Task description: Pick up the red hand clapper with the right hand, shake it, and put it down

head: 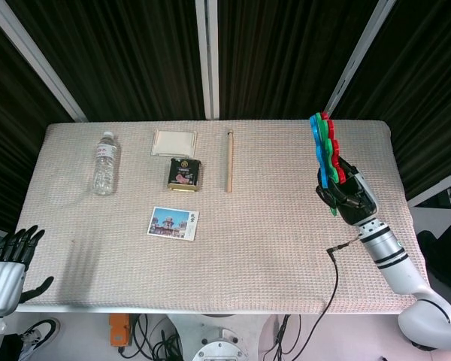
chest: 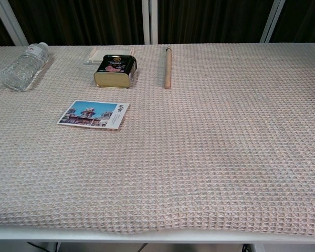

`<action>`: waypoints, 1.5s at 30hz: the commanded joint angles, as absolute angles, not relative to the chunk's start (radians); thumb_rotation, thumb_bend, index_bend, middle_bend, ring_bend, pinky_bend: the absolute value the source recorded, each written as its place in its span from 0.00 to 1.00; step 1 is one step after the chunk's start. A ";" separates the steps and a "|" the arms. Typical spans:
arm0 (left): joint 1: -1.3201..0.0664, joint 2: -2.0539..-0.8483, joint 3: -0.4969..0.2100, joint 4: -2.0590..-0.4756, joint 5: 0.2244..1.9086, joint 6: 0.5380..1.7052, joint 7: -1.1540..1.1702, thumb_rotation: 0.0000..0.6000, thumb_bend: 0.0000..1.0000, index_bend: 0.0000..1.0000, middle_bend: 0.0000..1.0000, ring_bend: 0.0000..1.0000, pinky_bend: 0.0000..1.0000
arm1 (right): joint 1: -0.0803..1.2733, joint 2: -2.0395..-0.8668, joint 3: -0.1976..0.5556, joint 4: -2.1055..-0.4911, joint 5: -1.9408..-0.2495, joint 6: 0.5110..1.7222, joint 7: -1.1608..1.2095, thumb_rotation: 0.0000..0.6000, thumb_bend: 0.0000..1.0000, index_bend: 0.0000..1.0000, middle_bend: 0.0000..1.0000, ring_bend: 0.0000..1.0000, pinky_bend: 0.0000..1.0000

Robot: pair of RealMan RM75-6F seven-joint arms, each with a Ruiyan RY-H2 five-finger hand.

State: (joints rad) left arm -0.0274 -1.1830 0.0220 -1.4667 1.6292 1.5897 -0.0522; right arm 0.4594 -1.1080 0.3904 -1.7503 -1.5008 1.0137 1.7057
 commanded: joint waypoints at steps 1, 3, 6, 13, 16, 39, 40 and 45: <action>-0.027 -1.183 0.023 -1.466 1.630 1.590 -0.053 1.00 0.18 0.04 0.00 0.00 0.00 | 0.521 -1.185 0.272 -1.650 -1.454 0.974 0.224 1.00 0.46 0.92 0.93 1.00 1.00; -0.026 -1.184 0.023 -1.465 1.630 1.591 -0.054 1.00 0.18 0.04 0.00 0.00 0.00 | 0.526 -1.219 0.259 -1.652 -1.388 0.969 0.059 1.00 0.46 0.92 0.93 1.00 1.00; -0.025 -1.185 0.023 -1.463 1.628 1.593 -0.054 1.00 0.18 0.04 0.00 0.00 0.00 | 0.532 -1.258 0.251 -1.654 -1.305 0.953 0.013 1.00 0.46 0.91 0.93 1.00 1.00; -0.027 -1.190 0.022 -1.457 1.625 1.587 -0.058 1.00 0.18 0.04 0.00 0.00 0.00 | 0.537 -1.351 0.236 -1.583 -1.263 0.960 0.084 1.00 0.46 0.91 0.93 1.00 1.00; -0.027 -1.191 0.022 -1.455 1.624 1.586 -0.060 1.00 0.18 0.04 0.00 0.00 0.00 | 0.529 -1.396 0.231 -1.553 -1.278 0.985 0.150 1.00 0.46 0.91 0.93 1.00 1.00; -0.019 -1.195 0.026 -1.436 1.620 1.590 -0.080 1.00 0.18 0.04 0.00 0.00 0.00 | 0.481 -1.686 0.218 -1.268 -1.344 1.152 0.449 1.00 0.44 0.91 0.92 0.99 1.00; -0.019 -1.195 0.026 -1.435 1.619 1.589 -0.081 1.00 0.18 0.04 0.00 0.00 0.00 | 0.483 -1.687 0.217 -1.264 -1.347 1.154 0.444 1.00 0.44 0.91 0.92 0.99 1.00; -0.020 -1.196 0.025 -1.434 1.620 1.590 -0.082 1.00 0.18 0.04 0.00 0.00 0.00 | 0.497 -1.674 0.205 -1.256 -1.357 1.133 0.389 1.00 0.36 0.85 0.88 0.88 0.97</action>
